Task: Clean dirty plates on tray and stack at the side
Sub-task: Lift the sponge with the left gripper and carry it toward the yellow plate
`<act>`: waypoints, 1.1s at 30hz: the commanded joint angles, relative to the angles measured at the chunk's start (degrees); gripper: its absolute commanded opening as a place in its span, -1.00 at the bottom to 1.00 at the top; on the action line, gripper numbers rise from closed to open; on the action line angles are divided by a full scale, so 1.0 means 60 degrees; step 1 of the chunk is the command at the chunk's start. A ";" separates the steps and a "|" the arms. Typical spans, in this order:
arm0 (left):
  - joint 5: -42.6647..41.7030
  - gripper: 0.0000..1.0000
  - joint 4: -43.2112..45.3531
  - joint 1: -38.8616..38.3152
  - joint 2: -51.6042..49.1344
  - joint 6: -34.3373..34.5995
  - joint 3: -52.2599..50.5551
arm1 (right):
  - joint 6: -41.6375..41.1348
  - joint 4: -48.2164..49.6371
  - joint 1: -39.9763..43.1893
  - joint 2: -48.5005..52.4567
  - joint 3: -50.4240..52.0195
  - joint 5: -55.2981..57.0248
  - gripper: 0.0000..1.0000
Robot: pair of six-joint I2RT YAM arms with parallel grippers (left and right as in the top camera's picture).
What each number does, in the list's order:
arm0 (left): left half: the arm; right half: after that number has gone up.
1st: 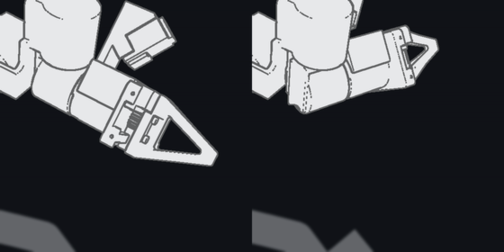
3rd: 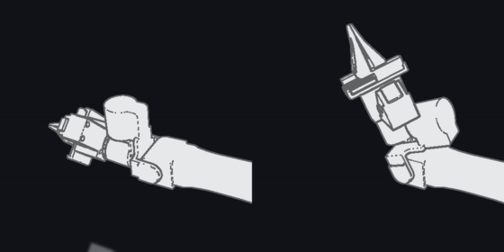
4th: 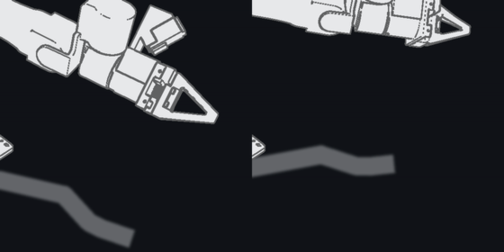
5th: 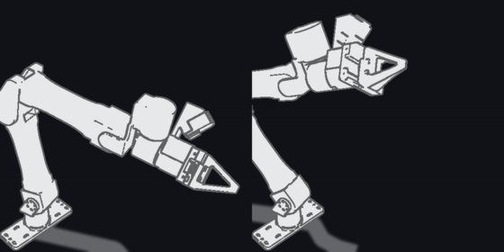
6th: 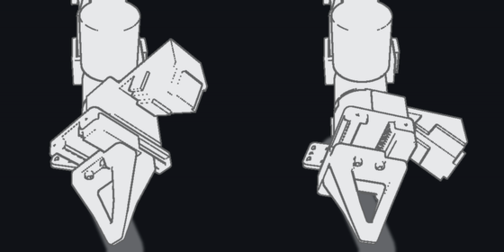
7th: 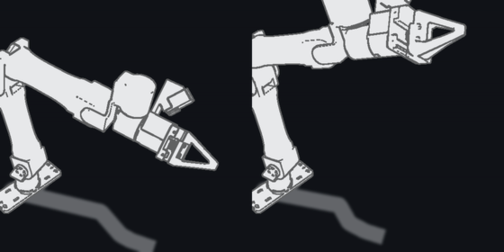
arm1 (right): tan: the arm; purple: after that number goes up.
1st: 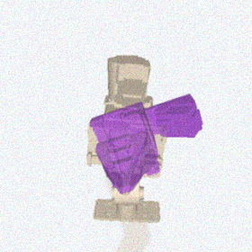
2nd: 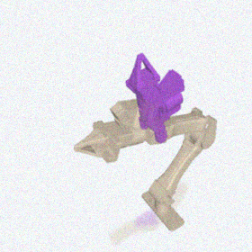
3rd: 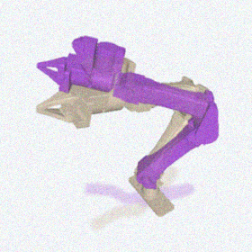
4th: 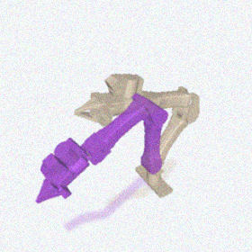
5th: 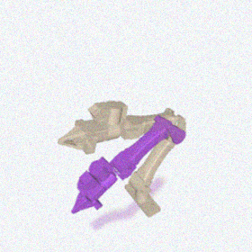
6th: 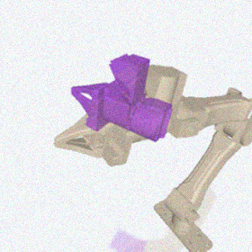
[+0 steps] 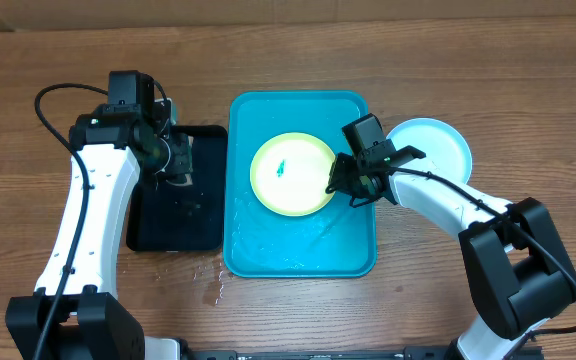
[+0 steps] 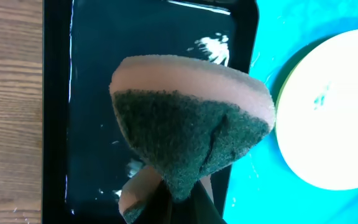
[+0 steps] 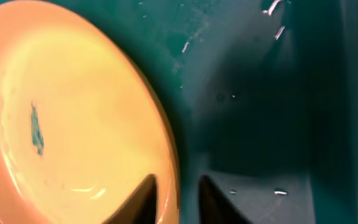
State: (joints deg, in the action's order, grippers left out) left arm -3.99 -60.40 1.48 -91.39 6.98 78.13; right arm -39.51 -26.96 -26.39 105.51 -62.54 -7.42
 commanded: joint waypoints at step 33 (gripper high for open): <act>-0.0597 -0.91 0.1406 -0.1275 0.0124 0.0419 -0.0033 | -0.0211 0.0076 -0.0688 0.0029 0.0076 0.0149 -0.92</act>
State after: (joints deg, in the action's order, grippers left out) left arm -6.72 -52.97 -2.98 -91.39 7.18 78.13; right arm -40.45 -26.96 -30.04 105.51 -62.54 -6.61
